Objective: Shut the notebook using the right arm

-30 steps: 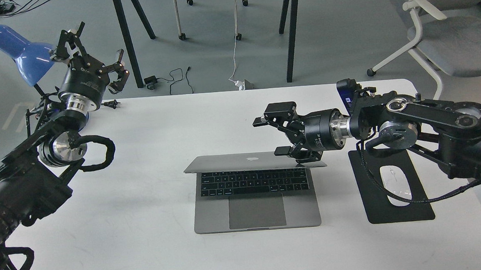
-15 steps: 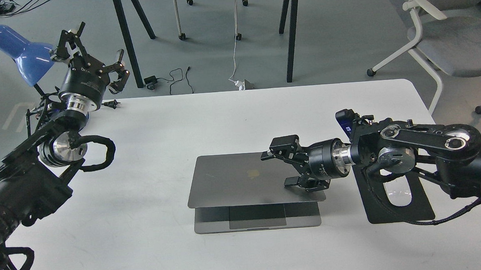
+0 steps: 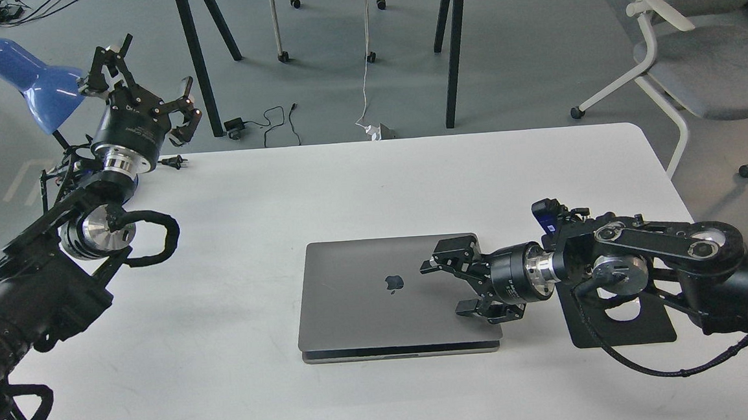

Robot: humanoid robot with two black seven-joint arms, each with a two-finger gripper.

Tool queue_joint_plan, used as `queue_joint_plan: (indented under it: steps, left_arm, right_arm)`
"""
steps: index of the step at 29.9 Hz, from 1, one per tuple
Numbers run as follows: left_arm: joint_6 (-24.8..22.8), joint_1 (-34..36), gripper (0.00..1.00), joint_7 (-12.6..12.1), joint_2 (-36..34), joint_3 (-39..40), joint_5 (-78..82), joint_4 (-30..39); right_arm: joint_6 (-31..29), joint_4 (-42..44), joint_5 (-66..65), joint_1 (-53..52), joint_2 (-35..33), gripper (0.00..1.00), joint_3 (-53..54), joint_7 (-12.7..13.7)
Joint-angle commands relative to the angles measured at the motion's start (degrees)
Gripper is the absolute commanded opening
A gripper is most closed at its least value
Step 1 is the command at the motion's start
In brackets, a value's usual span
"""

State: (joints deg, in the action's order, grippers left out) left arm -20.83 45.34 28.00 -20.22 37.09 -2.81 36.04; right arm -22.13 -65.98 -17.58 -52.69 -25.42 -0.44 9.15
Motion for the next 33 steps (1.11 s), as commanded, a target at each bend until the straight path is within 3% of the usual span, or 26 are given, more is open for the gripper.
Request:
queue_joint_plan:
  steps: [1,23,33]
  left_arm:
    - [0.00,0.01,1.00,0.00,0.00,0.08,0.00,0.00]
    - [0.00,0.01,1.00,0.00,-0.08,0.00,0.00,0.00]
    - [0.00,0.01,1.00,0.00,0.00,0.00,0.00,0.00]
  right_arm:
    - [0.07,0.41,0.00,0.92,0.46,1.00,0.00,0.00]
    - [0.60,1.12,0.08,3.47,0.55,1.00,0.53,-0.09]
    - [0.25,1.47,0.09,-1.27,0.37,1.00,12.38,-0.53]
